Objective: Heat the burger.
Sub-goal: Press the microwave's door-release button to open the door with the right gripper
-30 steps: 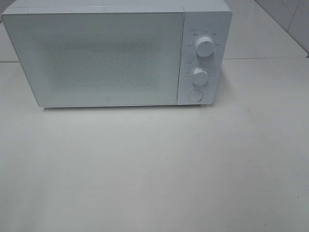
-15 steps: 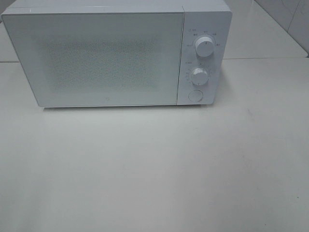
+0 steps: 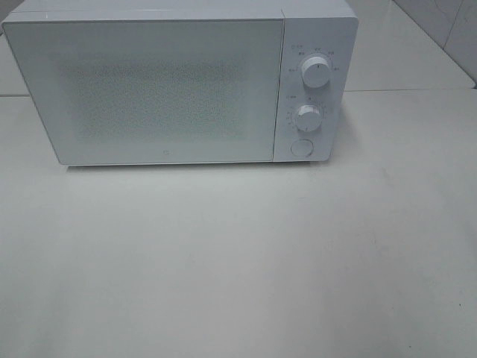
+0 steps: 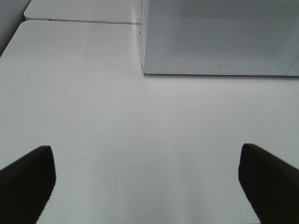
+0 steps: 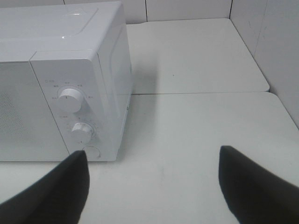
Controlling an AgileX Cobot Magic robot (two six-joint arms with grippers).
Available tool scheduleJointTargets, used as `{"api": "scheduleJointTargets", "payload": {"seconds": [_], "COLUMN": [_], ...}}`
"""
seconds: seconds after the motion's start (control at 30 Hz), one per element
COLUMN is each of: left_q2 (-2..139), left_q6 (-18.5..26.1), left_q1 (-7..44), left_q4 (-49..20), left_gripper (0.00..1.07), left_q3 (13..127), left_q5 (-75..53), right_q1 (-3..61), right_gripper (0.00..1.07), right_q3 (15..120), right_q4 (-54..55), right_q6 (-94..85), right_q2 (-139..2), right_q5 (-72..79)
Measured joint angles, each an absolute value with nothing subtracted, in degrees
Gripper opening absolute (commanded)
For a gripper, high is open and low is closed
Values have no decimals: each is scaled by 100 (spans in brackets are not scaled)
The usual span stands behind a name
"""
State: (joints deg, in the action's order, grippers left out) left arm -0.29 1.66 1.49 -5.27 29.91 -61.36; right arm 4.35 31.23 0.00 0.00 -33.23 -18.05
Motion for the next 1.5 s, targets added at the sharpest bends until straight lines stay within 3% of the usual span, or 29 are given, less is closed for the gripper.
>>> {"api": "scheduleJointTargets", "payload": {"seconds": [1.0,1.5], "left_q2": [-29,-29], "left_q6": [166,166], "left_q1": [149,149], "left_q4": [-527,-527], "left_gripper": [102,102], "left_q3": [2991,2991], "left_q5": [-6136,-6136], "right_q1": [476,1982], "right_gripper": [74,74], "right_q3": [1616,1593], "right_q4": [286,1673], "right_q6": [-143,-762], "right_q2": [-6910,-8675], "right_q5": [4481,6148]}}
